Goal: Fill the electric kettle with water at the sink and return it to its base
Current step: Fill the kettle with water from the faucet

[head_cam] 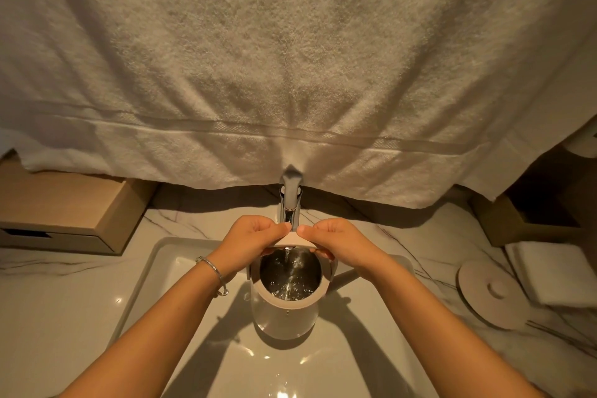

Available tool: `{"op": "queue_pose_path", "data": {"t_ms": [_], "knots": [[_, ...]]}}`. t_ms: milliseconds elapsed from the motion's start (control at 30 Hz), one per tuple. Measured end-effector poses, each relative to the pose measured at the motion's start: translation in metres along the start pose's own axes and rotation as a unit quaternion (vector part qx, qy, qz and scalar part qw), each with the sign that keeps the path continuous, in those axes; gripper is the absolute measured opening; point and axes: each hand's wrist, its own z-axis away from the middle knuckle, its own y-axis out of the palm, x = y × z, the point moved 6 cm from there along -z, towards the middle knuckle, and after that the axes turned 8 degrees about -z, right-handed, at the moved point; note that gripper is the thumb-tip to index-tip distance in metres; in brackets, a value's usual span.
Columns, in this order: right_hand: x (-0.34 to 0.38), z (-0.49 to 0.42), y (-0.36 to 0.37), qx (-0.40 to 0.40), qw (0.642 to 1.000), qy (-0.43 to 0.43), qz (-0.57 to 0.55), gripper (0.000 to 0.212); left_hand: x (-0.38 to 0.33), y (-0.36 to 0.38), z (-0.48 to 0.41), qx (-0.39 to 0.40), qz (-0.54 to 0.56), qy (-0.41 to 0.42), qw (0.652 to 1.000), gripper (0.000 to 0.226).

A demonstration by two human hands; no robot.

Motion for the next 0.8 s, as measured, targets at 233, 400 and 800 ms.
{"op": "queue_pose_path", "data": {"t_ms": [233, 400, 800], "knots": [[-0.0016, -0.0009, -0.0011, -0.002, 1.0, 0.001, 0.006, 0.043, -0.0001, 0.0001, -0.0002, 0.0, -0.008, -0.001, 1.0, 0.044], [-0.0008, -0.0014, -0.0005, 0.0, 1.0, -0.002, 0.009, 0.045, -0.0004, -0.0005, -0.0002, 0.0, -0.006, -0.001, 1.0, 0.043], [-0.0017, -0.003, 0.0002, 0.004, 1.0, -0.002, 0.017, 0.043, -0.0004, -0.0005, 0.0018, -0.003, -0.007, -0.009, 1.0, 0.044]]}}
